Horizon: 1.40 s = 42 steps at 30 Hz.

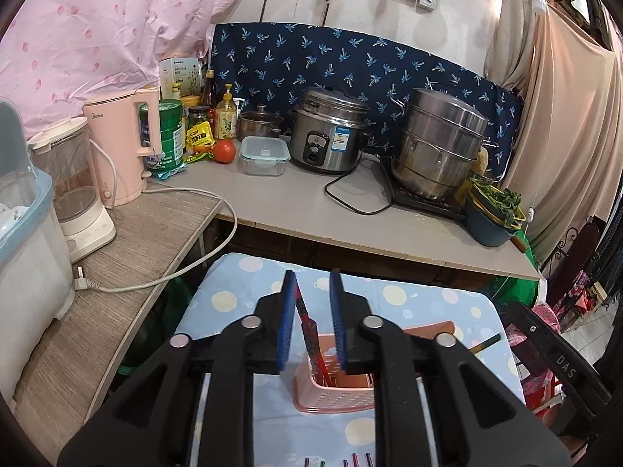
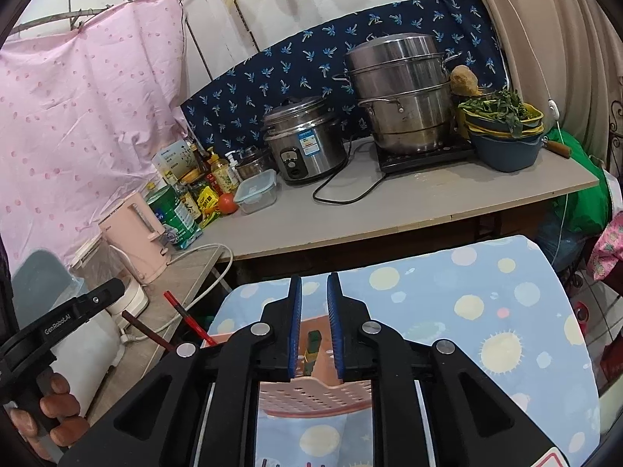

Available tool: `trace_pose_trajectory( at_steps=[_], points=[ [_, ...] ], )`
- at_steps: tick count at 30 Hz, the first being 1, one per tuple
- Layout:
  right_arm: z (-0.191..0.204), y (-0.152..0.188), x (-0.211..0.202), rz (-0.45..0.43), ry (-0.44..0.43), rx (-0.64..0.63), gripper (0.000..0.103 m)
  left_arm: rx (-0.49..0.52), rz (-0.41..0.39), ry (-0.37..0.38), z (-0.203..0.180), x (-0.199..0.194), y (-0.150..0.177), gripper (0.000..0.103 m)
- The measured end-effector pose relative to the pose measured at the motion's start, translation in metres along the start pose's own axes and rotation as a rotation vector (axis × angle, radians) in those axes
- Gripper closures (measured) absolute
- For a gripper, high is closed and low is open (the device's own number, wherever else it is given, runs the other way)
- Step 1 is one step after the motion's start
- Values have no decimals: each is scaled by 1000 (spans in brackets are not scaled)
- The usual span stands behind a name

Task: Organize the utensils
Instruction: 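Open the left tool in the basket while the right tool releases the green chopstick, then move the left tool to a dark red chopstick while the right tool moves to another dark red chopstick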

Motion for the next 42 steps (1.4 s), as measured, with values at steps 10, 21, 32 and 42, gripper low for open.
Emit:
trace_pose_trajectory(
  at_steps=[10, 21, 32, 42],
  points=[
    [4, 11, -28, -16, -6, -33, 84, -12, 6, -12, 3, -16, 10, 78],
    [3, 59, -60, 48, -27, -92, 84, 18, 41, -37, 1, -46, 52, 75],
    [-7, 157, -79, 193, -4, -188, 84, 23, 186, -71, 12, -62, 140, 72],
    [-21, 238, -83, 327, 32, -218, 84, 8, 313, -75, 24, -66, 216, 72]
  ],
)
Point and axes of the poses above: each gripper's, at about its wrist camera, not at the fingertips, and x roughly the way its jaws point, z to its left, y to its underside, the point moved 4 cm from there along x, roughly the way its jaws point, and after that the axes turned 13 degrees about y, right-handed, at the moved point
